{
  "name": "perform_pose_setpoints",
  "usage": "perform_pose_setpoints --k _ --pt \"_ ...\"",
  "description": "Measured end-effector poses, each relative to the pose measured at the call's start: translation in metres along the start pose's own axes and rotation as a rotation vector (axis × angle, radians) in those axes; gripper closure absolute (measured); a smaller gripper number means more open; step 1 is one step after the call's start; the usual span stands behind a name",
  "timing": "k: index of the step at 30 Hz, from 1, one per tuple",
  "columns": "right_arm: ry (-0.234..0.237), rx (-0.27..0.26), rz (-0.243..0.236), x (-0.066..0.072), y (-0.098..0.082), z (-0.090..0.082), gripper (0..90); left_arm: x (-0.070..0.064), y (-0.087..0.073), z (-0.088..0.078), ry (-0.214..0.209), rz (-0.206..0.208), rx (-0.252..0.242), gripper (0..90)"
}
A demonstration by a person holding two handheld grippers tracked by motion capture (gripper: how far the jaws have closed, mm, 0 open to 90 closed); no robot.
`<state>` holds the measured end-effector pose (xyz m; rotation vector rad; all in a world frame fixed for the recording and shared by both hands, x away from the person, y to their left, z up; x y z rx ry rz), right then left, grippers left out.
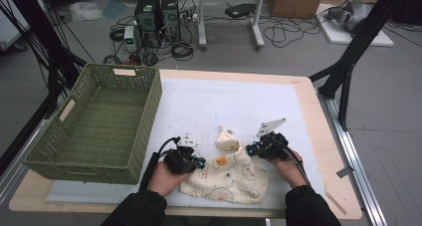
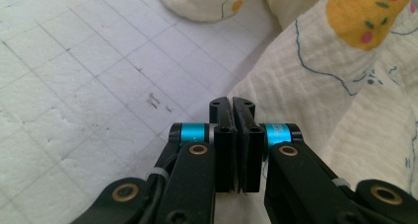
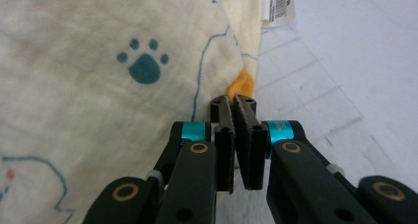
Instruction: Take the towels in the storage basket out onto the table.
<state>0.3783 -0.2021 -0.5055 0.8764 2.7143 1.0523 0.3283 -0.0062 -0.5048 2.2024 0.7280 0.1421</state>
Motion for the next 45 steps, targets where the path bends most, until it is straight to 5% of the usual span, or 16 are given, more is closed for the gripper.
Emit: perform_pose_setpoints --k 8,12,17,23,28,36,41,45 --pt "-0.119 -0.099 0.047 -0.023 -0.002 -0.045 86.9 0.003 -0.007 -0.013 0.017 -0.028 -0.030 87.4" --pt "-0.165 -0.099 0.085 -0.034 -0.015 -0.058 86.9 0.000 -0.007 -0.019 0.010 -0.035 -0.044 87.4" --pt "-0.134 -0.009 0.136 -0.034 -0.047 -0.053 84.5 -0.004 -0.006 -0.020 -0.013 -0.032 -0.046 86.5" --pt "-0.148 -0.098 0.092 -0.020 -0.036 -0.064 69.5 0.002 -0.003 -0.024 -0.008 -0.055 -0.078 75.9" --pt "-0.018 -0.140 0.027 0.014 -0.024 -0.063 62.0 0.006 -0.004 -0.026 0.000 -0.069 -0.078 63.8" --pt "0.135 -0.043 -0.105 0.074 -0.041 -0.037 59.6 0.004 -0.009 -0.029 -0.004 -0.060 -0.069 64.0" --pt "0.140 0.040 -0.159 0.085 -0.051 -0.024 73.9 0.005 -0.010 -0.030 -0.001 -0.061 -0.070 64.9" --pt "0.178 0.039 -0.162 0.088 -0.052 -0.025 87.8 0.006 -0.009 -0.031 -0.001 -0.062 -0.078 65.6"
Point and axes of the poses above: each handheld gripper's, and its own axes: z roughly forward along the jaws, y roughly out of its top, x roughly to its left, the point moved 10 cm from there along z, roughly forward along the jaws, and after that the axes turned 6 degrees about z, right-handed, at the moved point
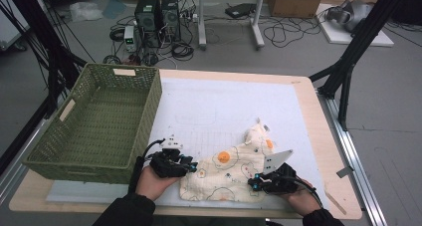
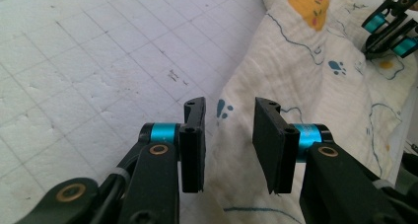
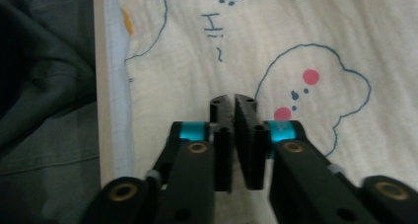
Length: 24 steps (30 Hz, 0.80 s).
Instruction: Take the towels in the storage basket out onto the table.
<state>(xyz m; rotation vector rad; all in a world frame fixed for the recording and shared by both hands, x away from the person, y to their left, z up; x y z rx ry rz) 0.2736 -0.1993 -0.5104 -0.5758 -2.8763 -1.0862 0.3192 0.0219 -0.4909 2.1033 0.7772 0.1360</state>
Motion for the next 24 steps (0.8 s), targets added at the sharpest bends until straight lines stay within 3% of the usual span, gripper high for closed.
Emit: perform_pose_setpoints --k 10,12,15,18,20,24 --pt "0.020 0.027 -0.004 0.015 -0.015 -0.022 87.9 0.006 0.002 -0.006 0.012 -0.017 -0.028 65.5" --pt "0.016 0.021 -0.002 0.017 -0.014 -0.027 83.2 0.005 0.003 -0.005 0.012 -0.019 -0.029 65.5" --pt "-0.019 -0.029 0.005 0.009 0.003 -0.037 75.0 0.002 0.003 -0.002 0.007 -0.010 -0.019 65.2" --pt "-0.069 -0.088 0.007 -0.005 0.032 -0.047 71.1 0.001 0.002 0.002 0.004 -0.006 -0.006 63.8" --pt "-0.096 -0.120 0.004 -0.016 0.053 -0.049 63.5 0.000 0.001 0.005 -0.004 -0.004 0.005 61.8" --pt "-0.103 -0.108 -0.001 -0.035 0.084 -0.037 59.5 -0.002 0.001 0.009 -0.017 0.000 0.015 60.2"
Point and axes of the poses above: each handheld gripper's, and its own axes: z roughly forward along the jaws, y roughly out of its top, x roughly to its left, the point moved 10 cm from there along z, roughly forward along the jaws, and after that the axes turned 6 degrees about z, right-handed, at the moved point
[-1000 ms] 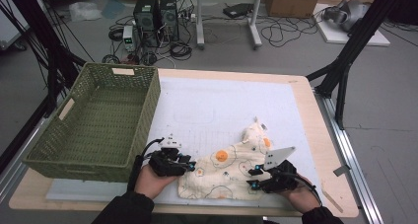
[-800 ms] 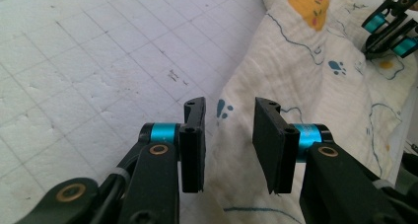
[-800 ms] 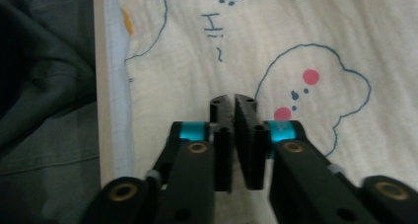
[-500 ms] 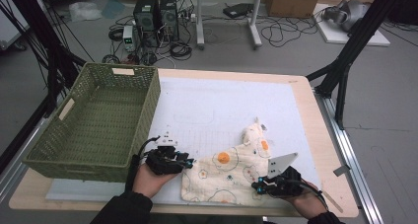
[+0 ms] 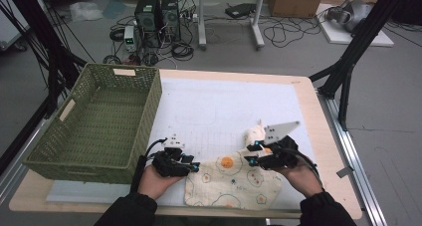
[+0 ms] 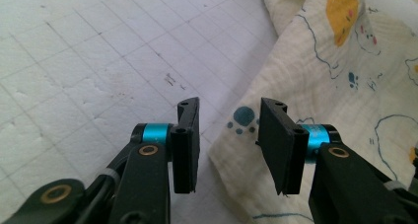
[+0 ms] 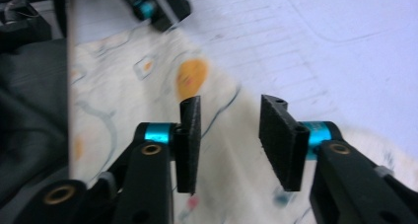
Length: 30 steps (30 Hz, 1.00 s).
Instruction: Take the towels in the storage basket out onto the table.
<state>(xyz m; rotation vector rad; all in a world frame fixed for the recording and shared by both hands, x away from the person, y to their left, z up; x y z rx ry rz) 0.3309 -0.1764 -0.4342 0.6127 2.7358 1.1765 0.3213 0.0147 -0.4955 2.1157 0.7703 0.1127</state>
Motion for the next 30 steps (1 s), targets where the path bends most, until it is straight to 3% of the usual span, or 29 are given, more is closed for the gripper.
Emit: perform_pose_setpoints --k 4,9,14,18,22,24,26,30 --pt "-0.007 0.048 -0.015 -0.007 0.004 0.017 62.0 -0.003 -0.002 0.003 -0.016 0.018 0.012 66.9" --pt "0.008 0.162 -0.016 -0.007 -0.016 0.024 84.0 -0.009 -0.004 0.005 -0.037 0.046 0.021 82.0" --pt "0.024 0.167 -0.008 0.002 -0.038 0.019 86.7 -0.010 0.000 0.000 -0.044 0.031 -0.012 79.8" --pt "0.007 0.170 0.013 0.008 -0.065 0.016 86.6 -0.012 0.005 -0.001 -0.049 0.012 -0.034 73.1" --pt "0.008 0.144 0.070 0.010 -0.087 0.011 85.9 -0.015 0.005 0.005 -0.052 0.015 -0.020 72.1" --pt "0.016 0.141 0.098 0.010 -0.088 0.008 81.5 -0.017 0.004 0.010 -0.048 0.020 -0.005 72.2" --pt "0.005 0.149 0.086 0.010 -0.082 0.006 75.9 -0.019 0.002 0.013 -0.050 0.029 0.009 72.8" --pt "-0.010 0.118 0.045 0.009 -0.053 0.001 74.3 -0.022 -0.005 0.020 -0.051 0.048 0.061 82.4"
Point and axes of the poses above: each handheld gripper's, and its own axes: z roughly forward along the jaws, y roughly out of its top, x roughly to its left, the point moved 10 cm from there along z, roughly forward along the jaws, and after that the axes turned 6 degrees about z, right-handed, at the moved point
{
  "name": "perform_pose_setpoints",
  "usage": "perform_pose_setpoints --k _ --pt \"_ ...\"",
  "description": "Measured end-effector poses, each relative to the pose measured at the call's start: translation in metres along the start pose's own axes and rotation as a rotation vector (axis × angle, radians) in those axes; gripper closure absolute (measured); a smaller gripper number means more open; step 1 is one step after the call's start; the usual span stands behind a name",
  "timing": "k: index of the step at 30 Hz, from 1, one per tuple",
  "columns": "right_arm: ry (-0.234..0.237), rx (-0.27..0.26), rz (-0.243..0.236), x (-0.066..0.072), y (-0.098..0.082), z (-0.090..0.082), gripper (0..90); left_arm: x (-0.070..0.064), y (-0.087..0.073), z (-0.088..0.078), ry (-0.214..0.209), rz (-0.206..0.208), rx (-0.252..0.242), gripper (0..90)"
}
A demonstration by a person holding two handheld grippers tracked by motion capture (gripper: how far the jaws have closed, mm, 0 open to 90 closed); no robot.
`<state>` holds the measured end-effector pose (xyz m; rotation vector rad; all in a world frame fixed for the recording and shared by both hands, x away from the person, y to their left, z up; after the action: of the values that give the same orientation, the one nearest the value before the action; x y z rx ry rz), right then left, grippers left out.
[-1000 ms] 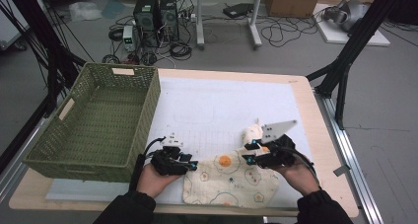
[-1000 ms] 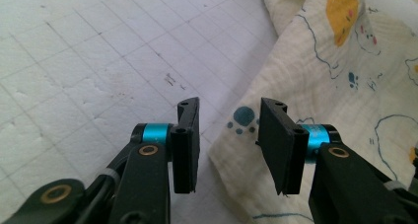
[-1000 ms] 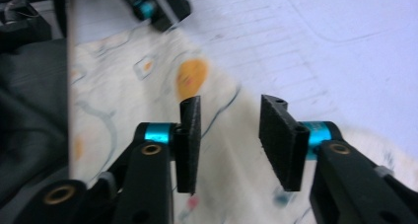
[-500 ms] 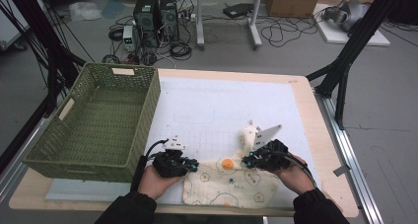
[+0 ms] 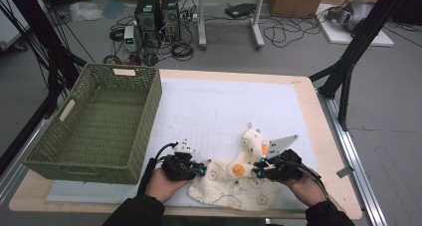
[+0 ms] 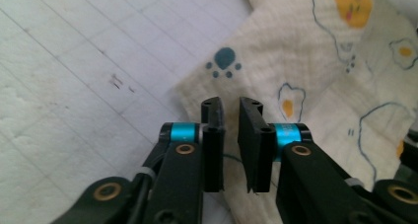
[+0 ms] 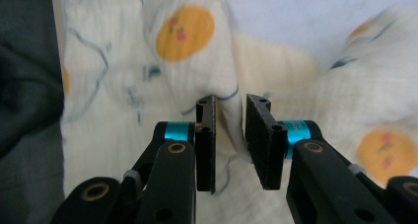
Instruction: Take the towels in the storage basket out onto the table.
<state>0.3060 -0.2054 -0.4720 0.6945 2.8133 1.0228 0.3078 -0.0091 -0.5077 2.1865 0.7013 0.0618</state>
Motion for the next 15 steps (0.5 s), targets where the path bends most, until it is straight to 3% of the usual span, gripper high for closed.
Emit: perform_pose_setpoints --k 5,9,12,15 --pt "-0.020 -0.023 -0.017 -0.008 0.037 0.003 74.3 -0.003 -0.002 0.000 -0.008 0.006 0.006 87.3" --pt "-0.002 -0.035 -0.025 -0.012 0.061 0.010 74.7 -0.006 -0.005 -0.001 -0.019 0.022 0.014 88.9" --pt "0.003 -0.017 -0.030 -0.013 0.070 0.014 76.8 -0.007 -0.006 -0.004 -0.023 0.022 0.012 89.0" --pt "0.006 0.029 -0.024 -0.015 0.064 0.020 79.3 -0.006 -0.006 -0.009 -0.023 0.023 0.004 89.1"
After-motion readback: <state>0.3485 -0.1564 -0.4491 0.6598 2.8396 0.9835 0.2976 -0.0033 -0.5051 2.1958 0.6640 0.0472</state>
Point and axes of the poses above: each handheld gripper's, and its own axes: z roughly forward along the jaws, y roughly out of its top, x roughly to its left, the point moved 10 cm from there along z, roughly forward along the jaws, and after that the axes turned 6 degrees about z, right-handed, at the moved point
